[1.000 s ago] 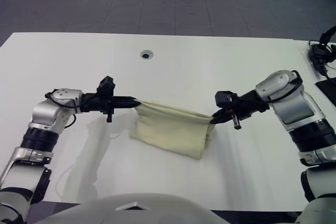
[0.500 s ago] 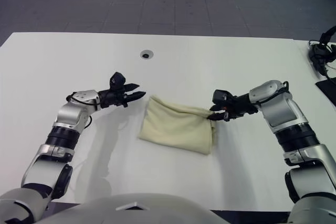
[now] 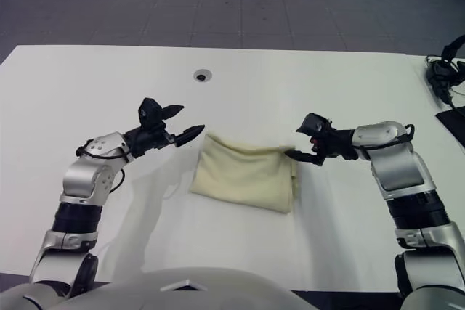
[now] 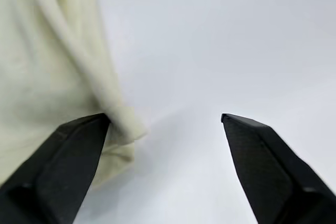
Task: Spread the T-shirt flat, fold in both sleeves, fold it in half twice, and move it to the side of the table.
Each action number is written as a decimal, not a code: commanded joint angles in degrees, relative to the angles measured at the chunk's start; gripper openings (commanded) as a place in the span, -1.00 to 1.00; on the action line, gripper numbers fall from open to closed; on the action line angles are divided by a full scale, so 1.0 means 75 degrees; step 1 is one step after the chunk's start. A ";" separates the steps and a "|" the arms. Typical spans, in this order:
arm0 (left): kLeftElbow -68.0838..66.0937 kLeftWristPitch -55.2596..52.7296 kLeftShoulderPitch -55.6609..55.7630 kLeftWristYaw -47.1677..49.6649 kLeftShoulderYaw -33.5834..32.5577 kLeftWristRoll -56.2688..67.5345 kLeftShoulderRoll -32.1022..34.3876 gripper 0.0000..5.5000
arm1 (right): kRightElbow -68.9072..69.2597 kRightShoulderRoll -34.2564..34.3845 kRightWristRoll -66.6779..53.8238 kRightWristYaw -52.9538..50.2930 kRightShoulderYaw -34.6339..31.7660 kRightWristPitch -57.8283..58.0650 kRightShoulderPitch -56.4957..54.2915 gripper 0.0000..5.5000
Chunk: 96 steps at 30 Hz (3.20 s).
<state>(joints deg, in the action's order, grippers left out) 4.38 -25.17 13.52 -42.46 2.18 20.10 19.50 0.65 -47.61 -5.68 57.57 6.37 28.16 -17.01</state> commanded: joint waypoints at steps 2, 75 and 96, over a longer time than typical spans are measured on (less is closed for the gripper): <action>0.1108 0.0067 -0.0883 -0.0392 0.0430 0.0016 0.0415 0.96 | 0.0046 0.0187 0.0394 -0.0685 -0.0010 -0.0552 -0.0124 0.78; 0.0729 0.1884 -0.1895 -0.1015 0.3297 -0.1889 0.1005 0.96 | -0.2007 0.3377 0.0854 -0.3483 0.0302 -0.3144 -0.0079 0.96; 0.1440 0.1458 -0.1069 -0.0203 0.2096 -0.0866 0.0109 0.96 | -0.2612 0.3544 0.1863 -0.4077 0.0950 -0.3719 0.0110 0.96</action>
<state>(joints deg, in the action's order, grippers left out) 14.75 -12.66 3.90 -45.50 19.73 12.21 21.46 -18.40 -21.35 7.36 26.68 12.63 -0.73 -18.44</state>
